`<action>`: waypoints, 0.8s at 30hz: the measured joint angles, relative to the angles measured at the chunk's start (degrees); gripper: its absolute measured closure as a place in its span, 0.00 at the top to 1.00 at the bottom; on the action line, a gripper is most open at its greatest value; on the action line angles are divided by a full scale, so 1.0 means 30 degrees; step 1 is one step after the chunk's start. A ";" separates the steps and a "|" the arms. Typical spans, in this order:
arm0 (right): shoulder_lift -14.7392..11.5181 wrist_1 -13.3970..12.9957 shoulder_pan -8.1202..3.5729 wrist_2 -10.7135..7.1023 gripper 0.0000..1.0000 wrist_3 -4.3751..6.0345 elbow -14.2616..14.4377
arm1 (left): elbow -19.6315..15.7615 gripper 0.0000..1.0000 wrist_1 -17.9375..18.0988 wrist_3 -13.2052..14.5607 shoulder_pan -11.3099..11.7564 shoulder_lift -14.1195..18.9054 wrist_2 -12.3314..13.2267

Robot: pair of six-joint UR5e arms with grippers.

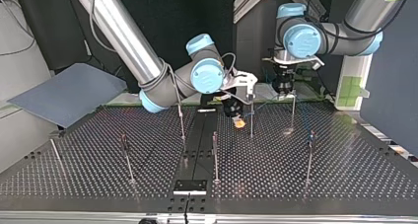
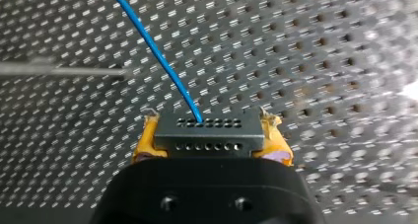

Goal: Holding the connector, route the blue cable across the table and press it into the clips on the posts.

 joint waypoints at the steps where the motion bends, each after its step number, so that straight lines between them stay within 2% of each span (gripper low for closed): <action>1: -0.0001 0.0000 -0.0009 0.0006 0.00 -0.0077 0.0175 | -0.0148 0.02 0.0053 -0.0011 -0.0032 -0.0018 0.0005; 10: -0.0011 0.0018 0.0016 0.0005 0.00 -0.0616 0.1754 | -0.0521 0.02 0.1153 -0.0183 -0.0505 -0.1002 0.0316; 14: -0.0229 -0.0020 0.0053 0.0069 0.00 -0.0723 0.2334 | -0.0454 0.02 0.1866 -0.0718 -0.0662 -0.1459 0.0620; 20: -0.0615 -0.0192 -0.0008 0.0182 0.00 -0.0966 0.3310 | -0.0250 0.02 0.2792 -0.1187 -0.0720 -0.1762 0.0572; 24: -0.0643 -0.0612 -0.0036 0.0197 0.00 -0.0905 0.3977 | 0.0037 0.02 0.3288 -0.1231 -0.0696 -0.2386 0.0504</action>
